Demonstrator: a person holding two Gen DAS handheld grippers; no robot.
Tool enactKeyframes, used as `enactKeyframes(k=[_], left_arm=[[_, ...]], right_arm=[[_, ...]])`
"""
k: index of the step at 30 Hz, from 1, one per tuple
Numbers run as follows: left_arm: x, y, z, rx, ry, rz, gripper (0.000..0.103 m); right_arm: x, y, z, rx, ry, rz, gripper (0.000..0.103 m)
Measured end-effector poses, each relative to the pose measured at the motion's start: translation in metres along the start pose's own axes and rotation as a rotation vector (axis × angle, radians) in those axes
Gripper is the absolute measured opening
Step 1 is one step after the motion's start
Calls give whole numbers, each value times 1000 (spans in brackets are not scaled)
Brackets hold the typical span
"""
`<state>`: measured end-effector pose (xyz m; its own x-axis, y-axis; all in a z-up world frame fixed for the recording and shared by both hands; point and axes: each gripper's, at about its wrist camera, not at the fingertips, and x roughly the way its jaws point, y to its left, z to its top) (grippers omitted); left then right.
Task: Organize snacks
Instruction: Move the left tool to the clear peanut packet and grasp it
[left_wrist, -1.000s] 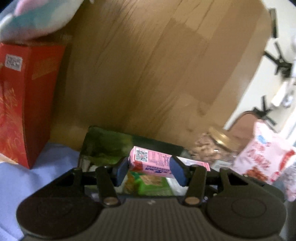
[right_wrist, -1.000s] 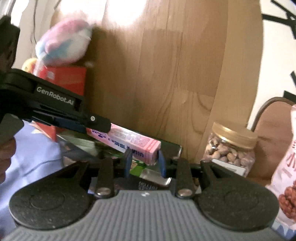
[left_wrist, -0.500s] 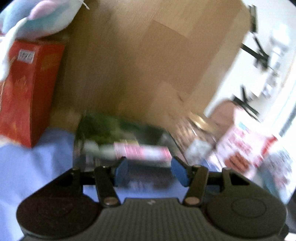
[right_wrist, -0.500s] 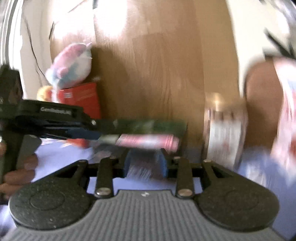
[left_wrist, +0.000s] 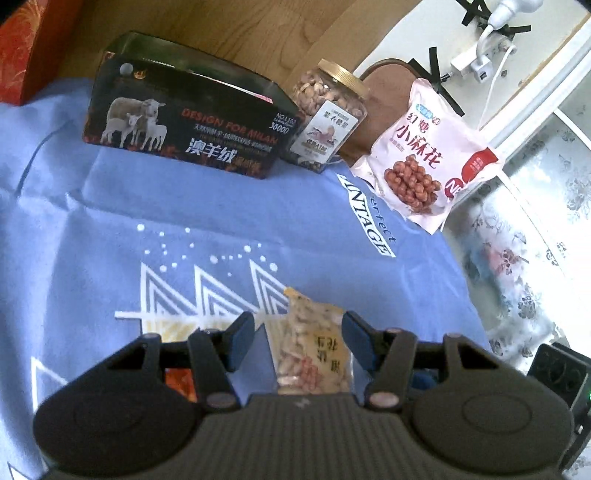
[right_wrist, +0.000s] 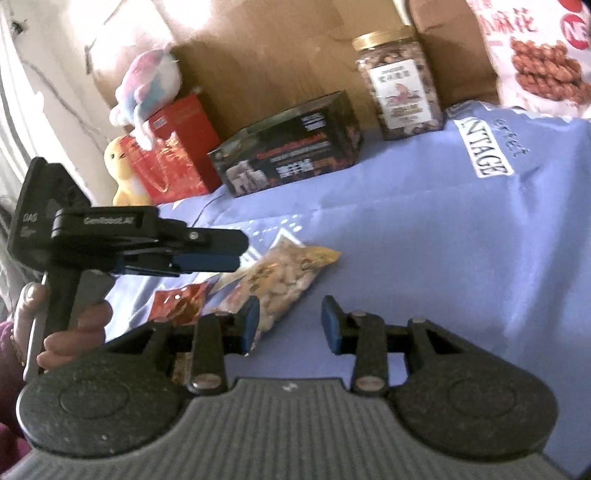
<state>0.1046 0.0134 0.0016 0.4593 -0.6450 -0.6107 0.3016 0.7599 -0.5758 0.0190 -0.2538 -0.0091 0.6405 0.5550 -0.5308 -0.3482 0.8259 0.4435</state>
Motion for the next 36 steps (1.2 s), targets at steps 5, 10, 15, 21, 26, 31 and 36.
enactKeyframes(k=[5,10,15,21,26,31,36], left_arm=[[-9,5,-5,-13,-10,-5,54],[-17,13,-2,-40,-34,-1,54],[-24,17,3,-59,-64,10,54],[-28,23,3,-74,-74,33,54],[-21,25,2,-81,-61,40,59],[-19,26,0,-82,-51,14,68],[-17,25,-1,-77,-37,-35,76]], right_arm=[[8,19,-6,-119,58,12,42],[18,24,-5,-114,80,56,42],[44,34,8,-87,67,129,42],[40,34,13,-93,58,157,42],[7,24,6,-102,7,153,42],[-6,18,10,-164,-76,-25,47],[11,22,7,-240,-42,-101,52]])
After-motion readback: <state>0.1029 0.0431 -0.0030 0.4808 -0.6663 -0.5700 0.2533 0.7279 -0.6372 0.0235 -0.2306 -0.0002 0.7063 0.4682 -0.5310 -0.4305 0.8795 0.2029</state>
